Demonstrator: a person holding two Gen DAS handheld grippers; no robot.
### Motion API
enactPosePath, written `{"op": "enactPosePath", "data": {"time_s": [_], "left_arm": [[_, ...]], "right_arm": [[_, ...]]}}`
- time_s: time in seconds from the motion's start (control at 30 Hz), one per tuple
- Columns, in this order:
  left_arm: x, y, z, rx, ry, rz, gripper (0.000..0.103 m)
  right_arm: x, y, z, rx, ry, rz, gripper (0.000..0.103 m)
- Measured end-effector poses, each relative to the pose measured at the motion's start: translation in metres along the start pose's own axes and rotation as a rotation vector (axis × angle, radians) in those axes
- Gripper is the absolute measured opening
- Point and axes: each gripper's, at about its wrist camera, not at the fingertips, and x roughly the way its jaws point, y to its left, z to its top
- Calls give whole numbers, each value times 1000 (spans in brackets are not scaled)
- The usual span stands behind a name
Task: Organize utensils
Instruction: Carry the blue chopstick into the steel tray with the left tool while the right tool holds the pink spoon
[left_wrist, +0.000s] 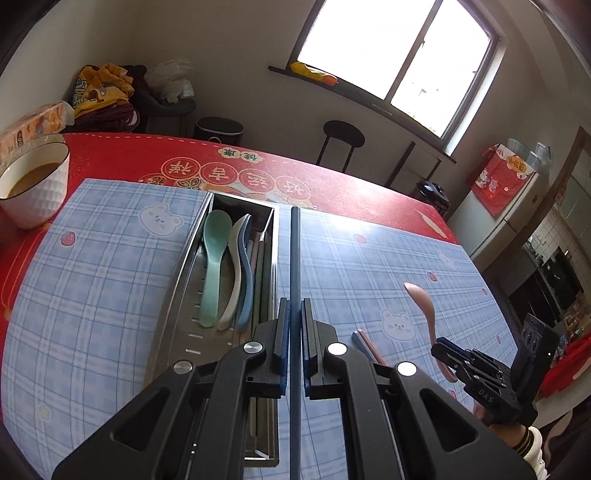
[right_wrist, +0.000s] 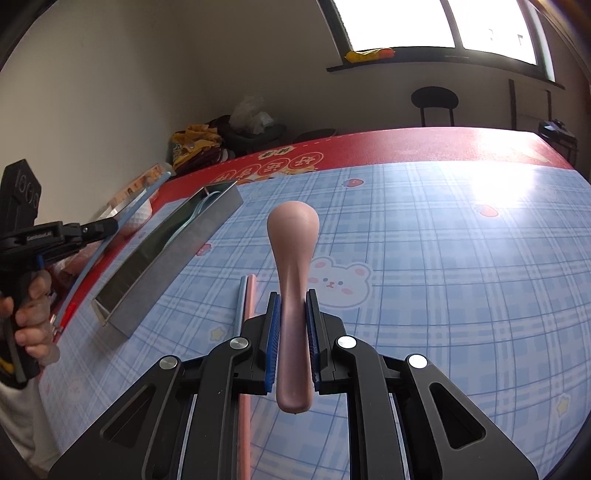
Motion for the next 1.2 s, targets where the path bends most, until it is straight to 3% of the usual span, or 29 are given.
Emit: {"op": "enactPosePath", "data": {"time_s": [0.23,0.5,0.77,1.07,1.2], "left_arm": [[55,12,17,-25,127,60,6],[73,18,24,-12,147,117,6],[87,12,32,10,180,123,6],[54,4,27,132,70,127,10],[24,0,5,223,-25,149,23]], "right_arm": [[0,-6,0,32,-2,21,14],[1,-5,1,27,-1,25,14],[1,-4,0,32,-4,24,14],[-1,-4,0,38,-5,29,14],[0,-6,0,44,-4,27,14]]}}
